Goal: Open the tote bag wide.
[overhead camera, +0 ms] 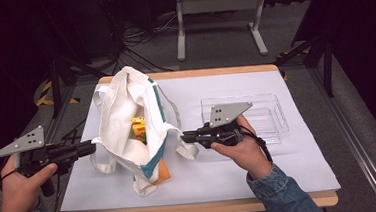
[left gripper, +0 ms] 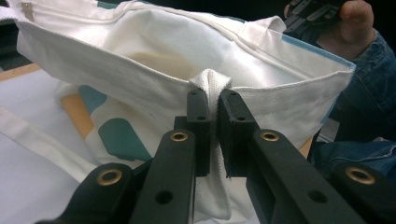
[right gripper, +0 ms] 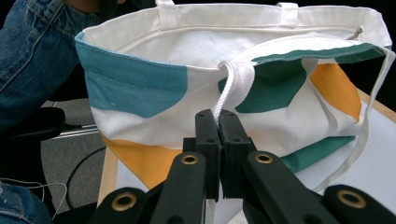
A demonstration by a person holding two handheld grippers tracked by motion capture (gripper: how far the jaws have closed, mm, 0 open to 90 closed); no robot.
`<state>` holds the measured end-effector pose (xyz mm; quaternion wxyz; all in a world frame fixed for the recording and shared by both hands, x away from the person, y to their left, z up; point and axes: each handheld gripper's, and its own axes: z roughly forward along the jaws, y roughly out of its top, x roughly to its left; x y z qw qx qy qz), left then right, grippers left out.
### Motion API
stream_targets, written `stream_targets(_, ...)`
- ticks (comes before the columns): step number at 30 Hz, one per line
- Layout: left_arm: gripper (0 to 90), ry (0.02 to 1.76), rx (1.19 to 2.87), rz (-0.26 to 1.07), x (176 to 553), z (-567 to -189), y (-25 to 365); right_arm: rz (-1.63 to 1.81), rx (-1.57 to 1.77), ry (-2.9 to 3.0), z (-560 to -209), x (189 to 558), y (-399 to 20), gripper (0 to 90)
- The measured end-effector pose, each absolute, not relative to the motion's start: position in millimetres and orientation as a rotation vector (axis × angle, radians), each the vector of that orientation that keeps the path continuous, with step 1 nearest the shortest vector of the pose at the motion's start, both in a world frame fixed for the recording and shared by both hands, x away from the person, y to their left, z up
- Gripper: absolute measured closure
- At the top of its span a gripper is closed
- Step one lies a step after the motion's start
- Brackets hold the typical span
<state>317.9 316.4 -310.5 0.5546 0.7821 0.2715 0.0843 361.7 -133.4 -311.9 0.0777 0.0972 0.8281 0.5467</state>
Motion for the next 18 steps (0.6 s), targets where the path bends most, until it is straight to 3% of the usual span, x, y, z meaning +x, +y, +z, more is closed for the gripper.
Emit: stream_targets(18, 83.3, 0.681, 1.879, 0.18, 318, -311, 318, 1.594, 0.386, 2.469, -310, 355, -162, 87.9)
